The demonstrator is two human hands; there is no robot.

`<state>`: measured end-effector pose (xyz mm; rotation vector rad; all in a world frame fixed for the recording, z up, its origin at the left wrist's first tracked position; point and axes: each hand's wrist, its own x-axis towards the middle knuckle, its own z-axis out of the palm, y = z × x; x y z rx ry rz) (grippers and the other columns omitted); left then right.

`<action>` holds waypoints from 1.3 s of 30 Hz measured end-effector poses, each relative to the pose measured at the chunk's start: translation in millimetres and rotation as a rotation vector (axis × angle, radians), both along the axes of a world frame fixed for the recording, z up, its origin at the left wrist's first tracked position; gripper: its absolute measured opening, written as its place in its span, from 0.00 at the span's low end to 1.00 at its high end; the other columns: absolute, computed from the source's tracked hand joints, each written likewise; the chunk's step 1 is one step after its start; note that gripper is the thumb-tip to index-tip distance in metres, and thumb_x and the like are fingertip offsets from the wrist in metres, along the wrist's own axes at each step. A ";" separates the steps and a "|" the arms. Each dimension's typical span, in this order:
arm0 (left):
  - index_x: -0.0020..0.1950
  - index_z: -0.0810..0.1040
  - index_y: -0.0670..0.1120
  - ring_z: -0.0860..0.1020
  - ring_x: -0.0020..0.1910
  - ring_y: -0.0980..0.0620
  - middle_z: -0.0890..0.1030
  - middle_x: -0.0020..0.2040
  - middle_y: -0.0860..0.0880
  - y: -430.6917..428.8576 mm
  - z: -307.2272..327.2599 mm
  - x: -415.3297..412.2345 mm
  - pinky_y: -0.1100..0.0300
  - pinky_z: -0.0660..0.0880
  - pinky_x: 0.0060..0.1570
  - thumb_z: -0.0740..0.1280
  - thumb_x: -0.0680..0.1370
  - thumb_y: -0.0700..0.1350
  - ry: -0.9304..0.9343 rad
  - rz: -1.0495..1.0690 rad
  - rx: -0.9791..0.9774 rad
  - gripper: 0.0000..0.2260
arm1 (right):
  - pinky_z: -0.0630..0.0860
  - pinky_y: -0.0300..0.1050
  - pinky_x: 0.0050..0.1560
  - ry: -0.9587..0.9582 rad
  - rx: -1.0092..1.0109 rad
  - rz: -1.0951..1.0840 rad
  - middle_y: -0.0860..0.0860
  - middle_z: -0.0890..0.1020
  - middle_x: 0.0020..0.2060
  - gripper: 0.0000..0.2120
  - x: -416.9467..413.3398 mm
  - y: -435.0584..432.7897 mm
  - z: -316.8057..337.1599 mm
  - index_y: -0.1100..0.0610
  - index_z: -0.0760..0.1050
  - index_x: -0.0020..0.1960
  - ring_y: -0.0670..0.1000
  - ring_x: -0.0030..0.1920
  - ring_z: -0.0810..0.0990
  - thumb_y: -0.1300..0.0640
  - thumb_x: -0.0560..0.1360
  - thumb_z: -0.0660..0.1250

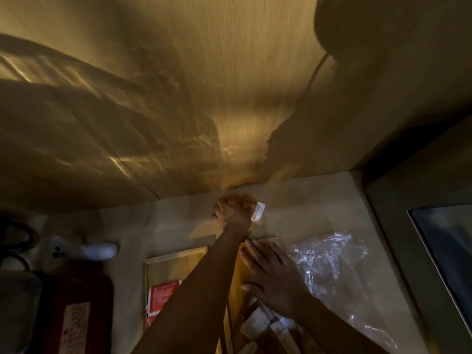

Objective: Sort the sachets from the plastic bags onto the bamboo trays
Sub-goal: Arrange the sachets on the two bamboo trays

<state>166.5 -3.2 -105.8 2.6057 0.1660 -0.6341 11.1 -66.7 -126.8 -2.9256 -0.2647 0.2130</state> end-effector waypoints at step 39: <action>0.55 0.75 0.47 0.77 0.52 0.50 0.78 0.53 0.49 83.0 68.5 -209.0 0.57 0.72 0.47 0.63 0.77 0.49 -0.292 -0.267 -0.248 0.10 | 0.61 0.47 0.63 0.058 0.190 -0.224 0.54 0.74 0.64 0.20 -22.9 -31.4 84.9 0.57 0.69 0.66 0.54 0.65 0.70 0.52 0.77 0.52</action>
